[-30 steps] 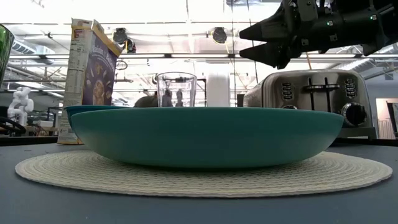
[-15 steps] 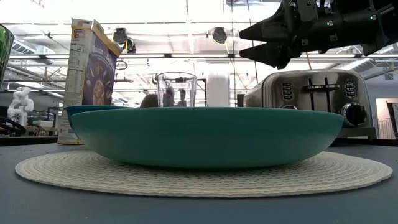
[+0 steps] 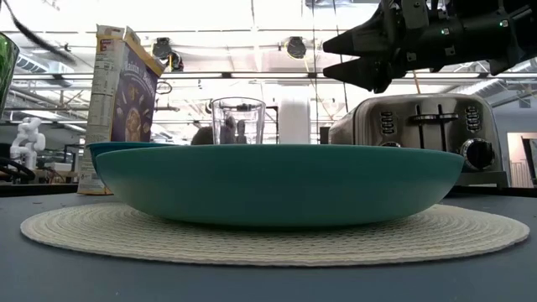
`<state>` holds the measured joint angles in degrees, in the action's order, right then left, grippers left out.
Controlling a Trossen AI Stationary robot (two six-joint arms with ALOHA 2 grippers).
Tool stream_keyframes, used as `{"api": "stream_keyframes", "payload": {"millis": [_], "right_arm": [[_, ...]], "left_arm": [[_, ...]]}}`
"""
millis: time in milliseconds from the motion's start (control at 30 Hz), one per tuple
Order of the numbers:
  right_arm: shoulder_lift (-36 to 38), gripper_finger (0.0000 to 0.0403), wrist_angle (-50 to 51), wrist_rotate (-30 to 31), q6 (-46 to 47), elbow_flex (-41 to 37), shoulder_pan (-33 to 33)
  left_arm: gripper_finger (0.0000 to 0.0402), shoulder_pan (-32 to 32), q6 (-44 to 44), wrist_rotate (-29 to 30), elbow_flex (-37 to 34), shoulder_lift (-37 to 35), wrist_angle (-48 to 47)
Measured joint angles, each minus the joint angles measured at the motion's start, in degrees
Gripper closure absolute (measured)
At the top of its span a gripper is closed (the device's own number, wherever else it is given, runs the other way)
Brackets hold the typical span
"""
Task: Arrange a breakfast setting
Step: Put the blue spoon to the left of the blue bowl
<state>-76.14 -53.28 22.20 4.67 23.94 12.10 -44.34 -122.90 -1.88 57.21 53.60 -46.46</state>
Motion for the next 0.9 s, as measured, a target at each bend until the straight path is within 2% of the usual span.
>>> {"api": "stream_keyframes", "payload": {"millis": [333,500,667,900], "right_arm": [[0.0,0.0046,0.0,0.0,0.0,0.0,0.0],[0.0,0.0046,0.0,0.0,0.0,0.0,0.0],[0.0,0.0046,0.0,0.0,0.0,0.0,0.0],[0.0,0.0046,0.0,0.0,0.0,0.0,0.0]], "left_arm": [[0.035,0.0,-2.3,15.5,0.0,-2.0,-22.0],[0.035,0.0,-6.5,20.0,-1.3,-0.7,-29.5],[0.035,0.1,-8.9,23.0,-7.3,-0.2,-28.2],[0.035,2.6,-9.5,26.5,-20.0,-0.2,-13.1]]}}
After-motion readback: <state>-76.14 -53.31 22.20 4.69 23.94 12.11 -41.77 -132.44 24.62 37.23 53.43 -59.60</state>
